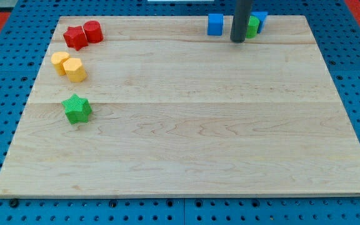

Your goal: Nudge the green star a bit up

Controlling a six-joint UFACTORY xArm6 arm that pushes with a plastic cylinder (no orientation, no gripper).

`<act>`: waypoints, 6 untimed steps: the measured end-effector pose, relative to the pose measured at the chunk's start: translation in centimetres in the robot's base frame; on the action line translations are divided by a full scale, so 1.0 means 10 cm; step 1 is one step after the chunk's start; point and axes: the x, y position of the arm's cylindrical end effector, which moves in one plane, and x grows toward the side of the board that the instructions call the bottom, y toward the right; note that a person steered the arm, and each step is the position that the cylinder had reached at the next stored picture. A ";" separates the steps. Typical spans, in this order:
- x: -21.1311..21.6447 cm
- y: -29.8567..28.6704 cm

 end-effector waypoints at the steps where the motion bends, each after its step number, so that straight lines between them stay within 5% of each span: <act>1: 1.06 -0.46; 3: 2.35 -1.66; 4: 2.25 -2.47; 6: 1.74 -2.97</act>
